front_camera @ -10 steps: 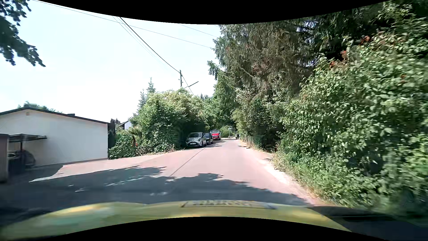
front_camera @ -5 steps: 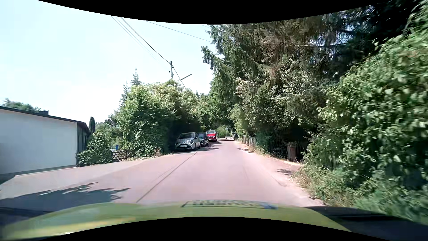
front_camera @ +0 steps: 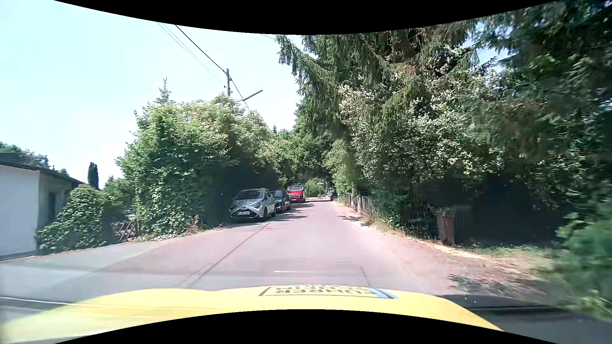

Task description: Follow the waypoints while adhering to traffic rules and regulations

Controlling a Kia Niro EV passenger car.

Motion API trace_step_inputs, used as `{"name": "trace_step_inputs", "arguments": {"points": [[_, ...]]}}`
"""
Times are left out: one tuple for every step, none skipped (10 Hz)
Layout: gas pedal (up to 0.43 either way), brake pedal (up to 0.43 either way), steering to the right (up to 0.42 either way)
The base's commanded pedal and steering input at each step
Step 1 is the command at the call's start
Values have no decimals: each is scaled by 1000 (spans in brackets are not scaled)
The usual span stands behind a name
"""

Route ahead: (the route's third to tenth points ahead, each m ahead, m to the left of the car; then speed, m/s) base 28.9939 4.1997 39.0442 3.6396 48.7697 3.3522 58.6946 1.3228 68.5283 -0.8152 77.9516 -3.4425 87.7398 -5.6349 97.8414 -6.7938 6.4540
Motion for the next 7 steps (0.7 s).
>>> {"name": "trace_step_inputs", "arguments": {"points": [[59,0,20],[59,0,19],[59,0,19],[59,0,15],[59,0,10],[59,0,4],[59,0,1]]}}
